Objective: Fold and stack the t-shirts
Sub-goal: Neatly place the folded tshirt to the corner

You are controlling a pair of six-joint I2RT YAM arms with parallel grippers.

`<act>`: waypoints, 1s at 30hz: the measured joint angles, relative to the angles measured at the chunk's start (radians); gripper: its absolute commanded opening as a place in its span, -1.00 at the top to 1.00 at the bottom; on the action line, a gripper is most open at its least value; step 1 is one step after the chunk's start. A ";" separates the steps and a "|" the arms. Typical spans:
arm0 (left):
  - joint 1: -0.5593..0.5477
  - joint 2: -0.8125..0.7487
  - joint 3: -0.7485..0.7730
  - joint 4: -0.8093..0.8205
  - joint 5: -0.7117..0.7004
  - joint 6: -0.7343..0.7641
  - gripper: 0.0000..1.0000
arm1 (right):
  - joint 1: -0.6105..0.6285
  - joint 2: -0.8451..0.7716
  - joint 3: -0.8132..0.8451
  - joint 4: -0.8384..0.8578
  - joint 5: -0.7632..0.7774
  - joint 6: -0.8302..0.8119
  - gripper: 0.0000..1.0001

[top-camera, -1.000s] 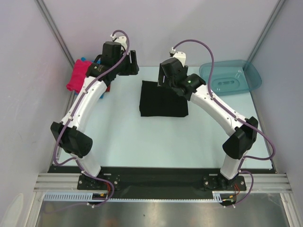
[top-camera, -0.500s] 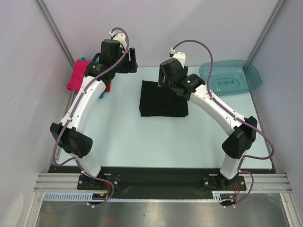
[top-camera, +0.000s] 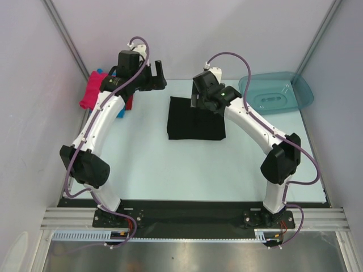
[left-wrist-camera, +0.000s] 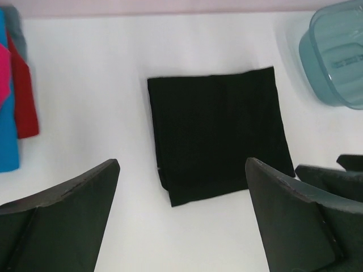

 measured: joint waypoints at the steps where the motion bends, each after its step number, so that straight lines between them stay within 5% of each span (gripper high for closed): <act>1: 0.020 0.002 -0.022 0.003 0.032 -0.013 -1.00 | -0.012 0.013 0.006 -0.008 -0.017 0.008 -0.57; 9: 0.186 0.065 -0.205 0.040 0.184 -0.077 -0.99 | -0.070 0.066 0.018 -0.059 -0.103 0.040 -0.57; 30: 0.224 0.269 -0.340 0.255 0.477 -0.179 -0.89 | -0.150 0.070 0.002 -0.084 -0.218 0.059 -0.58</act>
